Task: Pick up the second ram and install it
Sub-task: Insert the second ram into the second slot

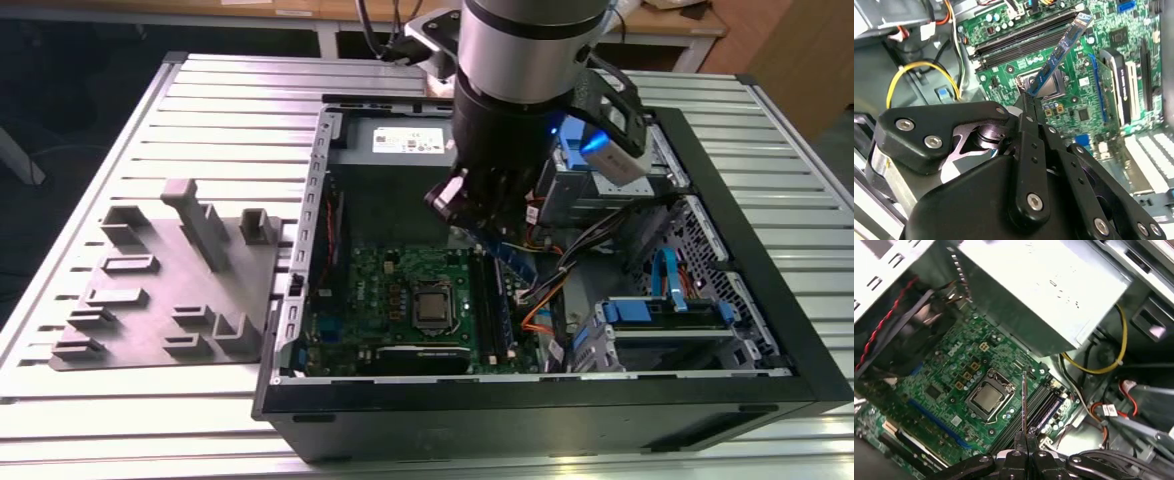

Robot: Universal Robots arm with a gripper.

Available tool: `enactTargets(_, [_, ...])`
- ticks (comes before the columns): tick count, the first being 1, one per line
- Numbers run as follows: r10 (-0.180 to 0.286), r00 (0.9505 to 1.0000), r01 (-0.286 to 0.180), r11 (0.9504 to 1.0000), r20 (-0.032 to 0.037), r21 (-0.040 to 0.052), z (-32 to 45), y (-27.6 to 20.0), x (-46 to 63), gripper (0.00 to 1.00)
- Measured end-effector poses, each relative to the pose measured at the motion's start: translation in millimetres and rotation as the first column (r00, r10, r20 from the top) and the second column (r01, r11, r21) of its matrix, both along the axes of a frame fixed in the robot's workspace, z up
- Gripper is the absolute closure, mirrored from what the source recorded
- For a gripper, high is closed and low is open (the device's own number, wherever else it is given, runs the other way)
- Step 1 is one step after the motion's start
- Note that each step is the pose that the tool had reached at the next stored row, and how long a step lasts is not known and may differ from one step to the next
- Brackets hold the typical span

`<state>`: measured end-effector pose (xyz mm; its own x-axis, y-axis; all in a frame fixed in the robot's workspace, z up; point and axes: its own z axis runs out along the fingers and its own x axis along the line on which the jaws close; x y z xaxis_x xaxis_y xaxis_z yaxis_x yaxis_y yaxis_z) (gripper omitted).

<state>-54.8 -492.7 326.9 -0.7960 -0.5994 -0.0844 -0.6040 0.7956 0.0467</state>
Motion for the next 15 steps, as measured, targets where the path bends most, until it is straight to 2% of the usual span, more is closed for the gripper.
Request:
enactTargets(4, [-0.073, 0.9974, 0.073, 0.9974, 0.0000, 0.0001, -0.4, 0.0, 0.0, 0.92])
enactTargets(8, [-0.145, 0.9894, 0.145, 0.9894, 0.0000, 0.0001, -0.7, 0.0, 0.0, 0.92])
enactTargets(12, [-0.216, 0.9764, 0.216, 0.9764, 0.0000, 0.0000, -0.9, 0.0, 0.0, 0.92])
enactTargets(15, [-0.270, 0.9630, 0.270, 0.9630, 0.0000, 0.0000, -1.1, 0.0, 0.0, 0.92])
